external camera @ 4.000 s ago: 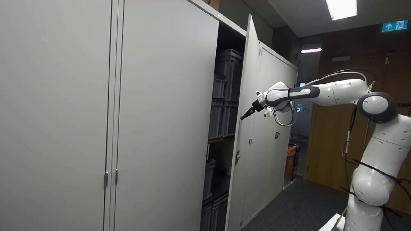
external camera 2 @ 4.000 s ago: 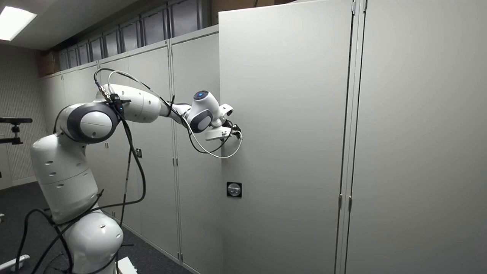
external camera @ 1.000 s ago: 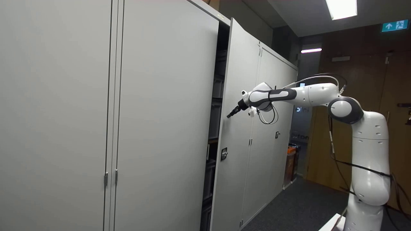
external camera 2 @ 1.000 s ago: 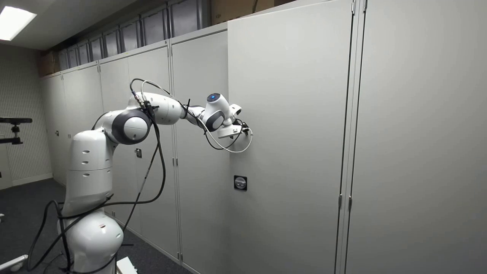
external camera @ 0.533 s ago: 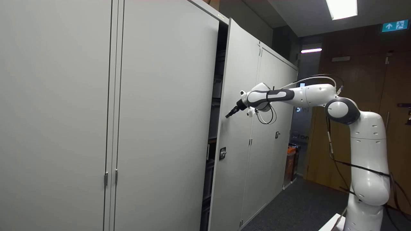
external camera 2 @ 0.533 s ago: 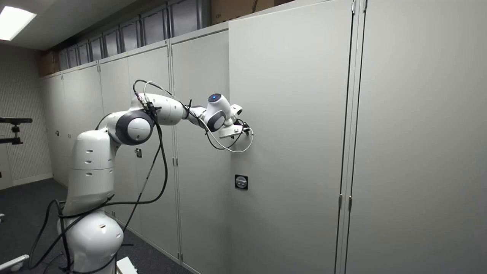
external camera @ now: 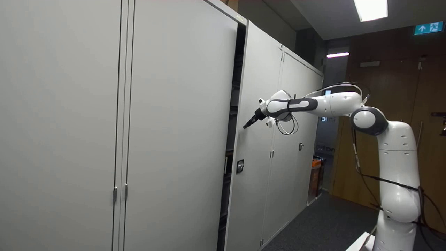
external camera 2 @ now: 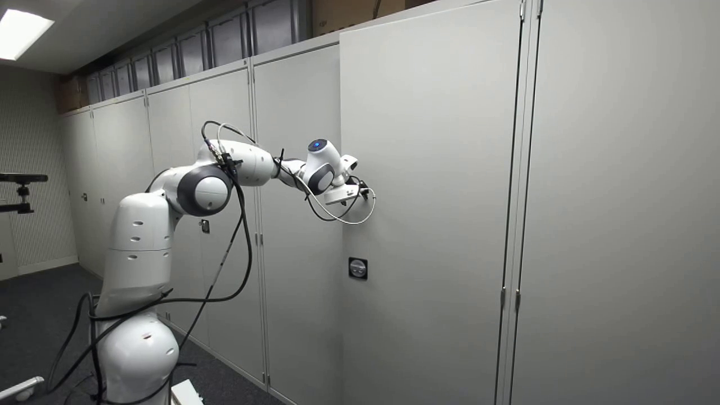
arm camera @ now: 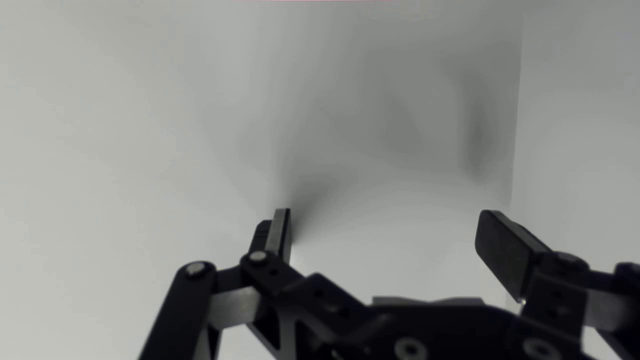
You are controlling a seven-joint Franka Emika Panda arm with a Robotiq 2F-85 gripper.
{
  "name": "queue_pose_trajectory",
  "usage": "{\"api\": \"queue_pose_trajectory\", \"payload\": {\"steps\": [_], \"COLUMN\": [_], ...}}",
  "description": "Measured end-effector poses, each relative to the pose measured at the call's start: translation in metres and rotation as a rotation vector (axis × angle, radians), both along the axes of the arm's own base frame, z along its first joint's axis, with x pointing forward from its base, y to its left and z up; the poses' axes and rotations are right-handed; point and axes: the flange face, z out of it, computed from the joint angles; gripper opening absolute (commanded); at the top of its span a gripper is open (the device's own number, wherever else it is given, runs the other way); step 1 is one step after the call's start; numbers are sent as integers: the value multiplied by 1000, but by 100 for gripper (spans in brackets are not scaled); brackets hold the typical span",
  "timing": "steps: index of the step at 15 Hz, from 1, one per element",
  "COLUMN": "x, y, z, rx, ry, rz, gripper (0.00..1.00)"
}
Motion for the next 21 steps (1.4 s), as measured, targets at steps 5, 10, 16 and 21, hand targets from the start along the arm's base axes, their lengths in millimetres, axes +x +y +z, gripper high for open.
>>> {"api": "queue_pose_trajectory", "payload": {"steps": [5, 10, 16, 21], "x": [6, 13, 21, 26], "y": [6, 9, 12, 14], "z": [-4, -8, -16, -18], "rx": [-21, -30, -43, -46], "ry": [3, 14, 52, 79], "rz": [14, 23, 34, 42], "gripper": [100, 100, 100, 100]}}
